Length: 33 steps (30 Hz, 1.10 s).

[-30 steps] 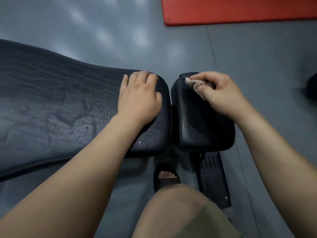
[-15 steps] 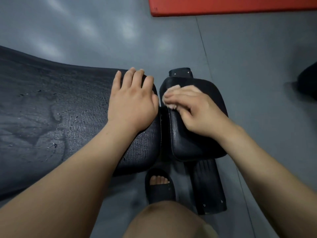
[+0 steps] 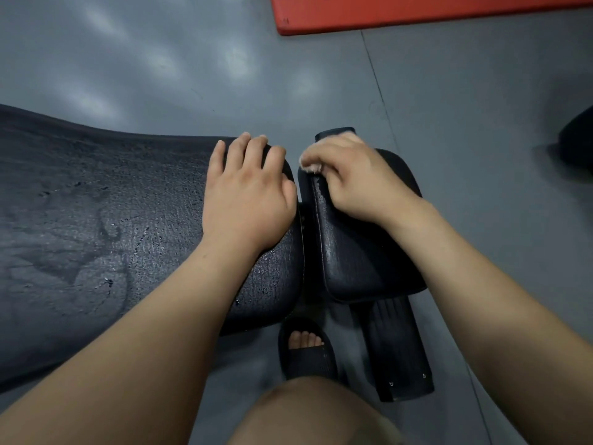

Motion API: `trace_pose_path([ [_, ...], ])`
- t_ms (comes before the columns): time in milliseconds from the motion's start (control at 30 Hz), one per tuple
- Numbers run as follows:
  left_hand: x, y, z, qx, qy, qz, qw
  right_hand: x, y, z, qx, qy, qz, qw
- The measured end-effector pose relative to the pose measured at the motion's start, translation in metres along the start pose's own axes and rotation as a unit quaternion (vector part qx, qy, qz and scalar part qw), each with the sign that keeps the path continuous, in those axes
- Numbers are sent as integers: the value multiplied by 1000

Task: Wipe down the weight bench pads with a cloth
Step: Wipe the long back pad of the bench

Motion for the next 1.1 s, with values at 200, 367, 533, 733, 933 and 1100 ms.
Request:
trace_pose_path([
  [200,-1,0,0,2,6,-3,1000,-44,-27,-1,15,23,-12,1000],
  [367,-1,1,0,4,5,2,1000,2,6,6,-16,18,22,999],
  [533,-1,1,1,6,3,2,1000,-12,20,-2,-10,51,71,996],
  [733,-1,0,1,1,10,3,1000,-59,51,-24,-17,80,192,978],
  [933,0,0,2,3,11,0,1000,-57,63,-22,15,94,304,948],
  [1100,-1,1,3,4,12,2,1000,-37,41,-10,14,75,136,988],
])
Point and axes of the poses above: each hand's wrist, its own x-axis towards the middle knuckle, its own z-axis out of the palm, y = z × x, the point moved 3 cm from there along x, towards the middle knuckle, and after that the axes turned 9 degrees about -z, right-handed, at the moved point
